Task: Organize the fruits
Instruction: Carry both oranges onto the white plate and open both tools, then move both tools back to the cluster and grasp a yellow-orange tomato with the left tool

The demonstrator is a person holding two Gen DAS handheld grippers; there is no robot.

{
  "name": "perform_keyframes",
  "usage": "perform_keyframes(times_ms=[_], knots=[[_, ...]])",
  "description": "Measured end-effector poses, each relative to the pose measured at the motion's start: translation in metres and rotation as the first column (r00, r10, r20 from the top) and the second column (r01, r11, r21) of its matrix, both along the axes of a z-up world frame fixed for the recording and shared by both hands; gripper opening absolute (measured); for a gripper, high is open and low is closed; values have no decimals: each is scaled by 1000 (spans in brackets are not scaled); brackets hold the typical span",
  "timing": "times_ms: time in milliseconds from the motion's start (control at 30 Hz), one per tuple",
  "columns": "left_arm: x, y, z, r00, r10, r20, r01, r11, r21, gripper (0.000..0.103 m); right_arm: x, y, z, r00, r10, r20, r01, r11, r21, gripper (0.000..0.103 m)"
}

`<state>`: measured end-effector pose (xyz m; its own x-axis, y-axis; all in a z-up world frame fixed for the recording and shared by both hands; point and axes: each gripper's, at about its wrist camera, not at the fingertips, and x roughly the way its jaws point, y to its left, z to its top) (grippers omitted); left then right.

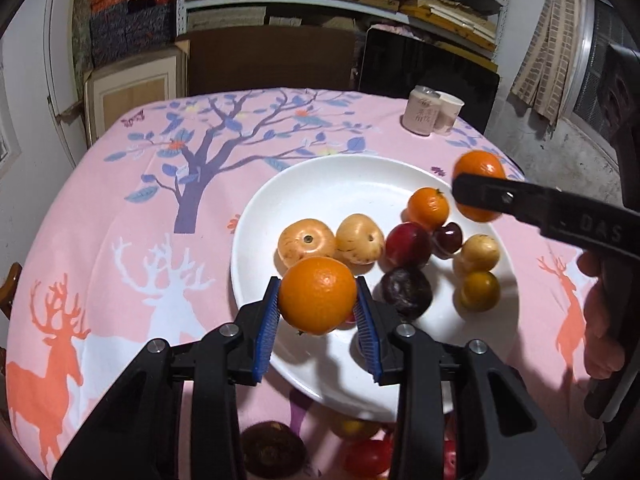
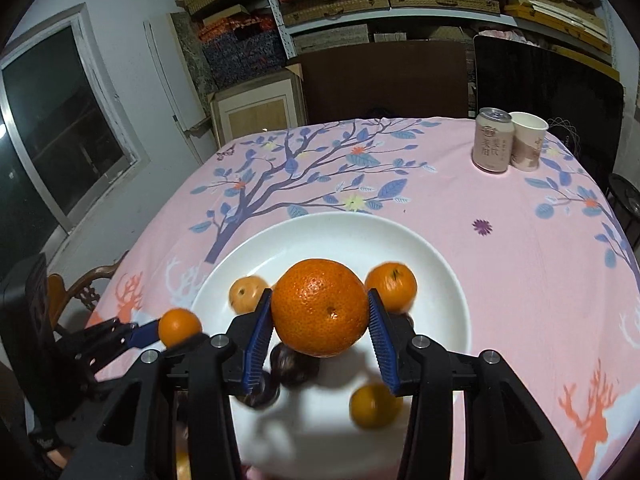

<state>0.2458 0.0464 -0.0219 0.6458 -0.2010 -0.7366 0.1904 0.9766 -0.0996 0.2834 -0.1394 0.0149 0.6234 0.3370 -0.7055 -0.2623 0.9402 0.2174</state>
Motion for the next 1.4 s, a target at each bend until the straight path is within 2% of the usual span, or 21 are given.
perform_keyframes(times_ms=[133,167,200,233,267,333,500,667,800,933,1067,1233,1300,1367,1400], knots=[[9,-2,-14,1000,-3,-29,3,1000,22,36,29,11,-15,999,-4,-35,4,1000,-7,47],[10,-3,-17,999,-7,-34,8,1000,25,46,34,12,-17,999,-2,-42,2,1000,-4,47],[10,-4,-17,1000,-2,-28,3,1000,28,55,37,12,-18,999,-3,-42,3,1000,11,52],[8,-4,-15,1000,3,-12,-3,1000,25,66,37,10,-17,999,-14,-33,15,1000,18,62],[5,-3,-11,1000,8,6,-8,1000,22,73,34,7,-13,1000,-29,-11,29,999,29,64],[0,-1,-3,999,15,39,-15,1000,19,81,26,4,-7,1000,-27,10,26,999,36,66],[-28,5,17,998,9,67,-8,1000,-23,83,-24,-12,10,999,-4,42,2,998,56,66],[-90,-3,24,993,-72,94,71,997,7,89,-99,-41,4,998,-15,60,10,997,75,69],[-146,-19,10,988,-137,75,134,990,41,89,-150,-64,-21,996,-65,54,59,992,108,70],[-180,-38,-11,985,-169,46,164,982,93,89,-177,-77,-43,994,-103,44,96,985,143,70],[-188,-53,-29,987,-157,23,153,980,127,89,-185,-81,-55,994,-111,14,108,984,144,70],[-180,-58,-36,993,-116,11,114,987,115,89,-199,-84,-57,993,-111,25,107,985,139,70],[-179,-60,-39,993,-113,17,110,985,131,77,-202,-87,-57,993,-116,34,111,985,131,70],[-175,-63,-46,991,-131,-21,132,981,142,48,-205,-90,-57,992,-123,35,117,985,127,70],[-173,-62,-47,992,-126,-32,129,982,139,44,-206,-92,-58,992,-126,33,121,984,129,70]])
